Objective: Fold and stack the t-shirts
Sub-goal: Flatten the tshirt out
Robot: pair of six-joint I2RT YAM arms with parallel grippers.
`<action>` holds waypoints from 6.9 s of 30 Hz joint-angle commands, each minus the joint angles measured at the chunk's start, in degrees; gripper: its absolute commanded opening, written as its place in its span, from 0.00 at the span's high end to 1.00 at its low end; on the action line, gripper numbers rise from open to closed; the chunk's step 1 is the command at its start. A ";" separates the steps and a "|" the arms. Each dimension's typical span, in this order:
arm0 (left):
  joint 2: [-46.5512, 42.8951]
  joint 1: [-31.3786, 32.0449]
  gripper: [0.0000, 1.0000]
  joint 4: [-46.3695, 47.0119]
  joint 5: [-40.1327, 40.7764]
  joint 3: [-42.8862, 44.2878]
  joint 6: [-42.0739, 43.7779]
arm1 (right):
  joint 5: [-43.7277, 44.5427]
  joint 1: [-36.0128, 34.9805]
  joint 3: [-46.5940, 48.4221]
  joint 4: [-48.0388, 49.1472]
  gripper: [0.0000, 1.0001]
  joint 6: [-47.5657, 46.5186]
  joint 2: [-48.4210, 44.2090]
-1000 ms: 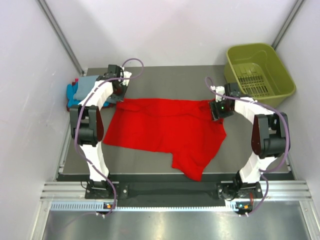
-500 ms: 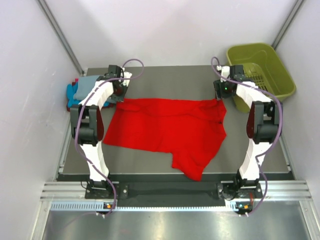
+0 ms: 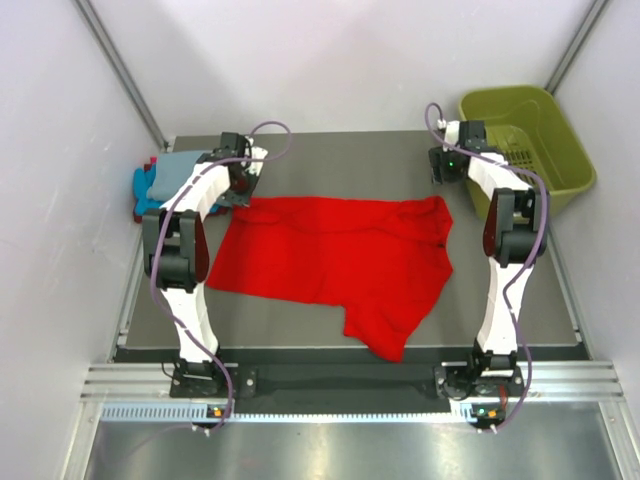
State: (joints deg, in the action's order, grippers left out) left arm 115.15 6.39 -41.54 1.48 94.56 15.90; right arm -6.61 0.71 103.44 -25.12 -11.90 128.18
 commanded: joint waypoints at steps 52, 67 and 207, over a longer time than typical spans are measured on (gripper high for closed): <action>-6.61 2.57 1.00 2.34 0.11 -3.60 -0.61 | -5.43 0.26 -40.07 2.89 0.40 -7.00 -31.33; -6.96 2.57 1.00 2.78 0.02 -5.09 -1.05 | -9.74 -3.26 -42.35 -0.28 0.45 -4.80 -39.15; 19.58 -3.67 1.00 26.41 10.48 18.55 19.96 | 16.63 -6.16 14.42 10.97 1.00 -16.31 4.18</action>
State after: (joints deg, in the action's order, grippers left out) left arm 133.93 3.86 -20.25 9.93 110.59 34.94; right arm 8.80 -6.48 113.62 -17.39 -27.79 130.21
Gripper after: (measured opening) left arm 0.010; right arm 0.007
